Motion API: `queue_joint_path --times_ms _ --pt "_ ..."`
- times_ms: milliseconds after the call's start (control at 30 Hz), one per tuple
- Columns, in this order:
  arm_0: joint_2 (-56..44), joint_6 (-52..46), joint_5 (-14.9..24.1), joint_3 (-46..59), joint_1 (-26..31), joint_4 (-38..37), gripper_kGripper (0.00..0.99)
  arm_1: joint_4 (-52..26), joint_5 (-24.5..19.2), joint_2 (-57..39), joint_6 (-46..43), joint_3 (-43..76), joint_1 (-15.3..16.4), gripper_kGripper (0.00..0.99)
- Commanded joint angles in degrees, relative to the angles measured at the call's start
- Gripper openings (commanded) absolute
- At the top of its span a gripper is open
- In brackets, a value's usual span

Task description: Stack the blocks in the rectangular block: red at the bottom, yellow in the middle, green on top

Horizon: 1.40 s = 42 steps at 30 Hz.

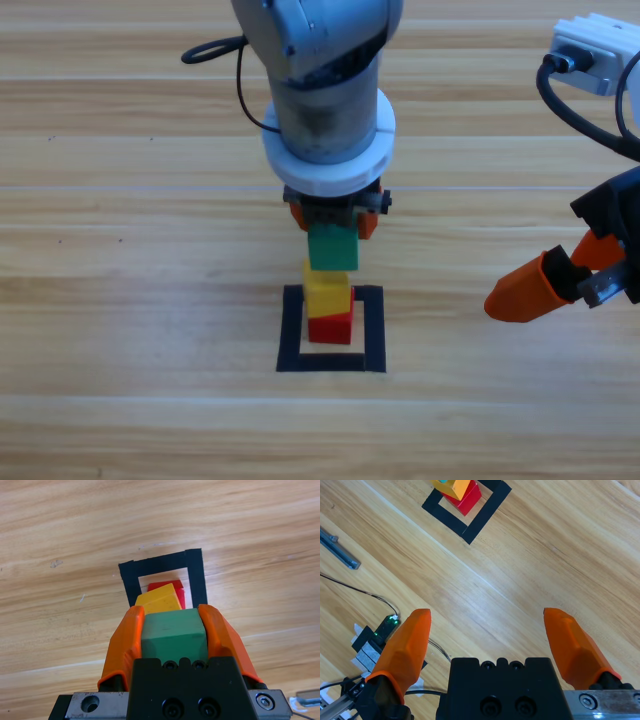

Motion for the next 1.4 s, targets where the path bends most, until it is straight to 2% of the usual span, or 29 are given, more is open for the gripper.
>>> queue_joint_path --times_ms 33,1400 --pt "3.37 -0.57 1.53 1.89 -0.78 -1.06 0.008 0.90 0.39 -2.19 -0.33 0.35 -1.87 0.990" --pt "4.60 0.13 2.32 4.26 0.02 -4.05 0.008 0.81 1.09 -1.40 -0.51 0.44 -1.87 0.990"
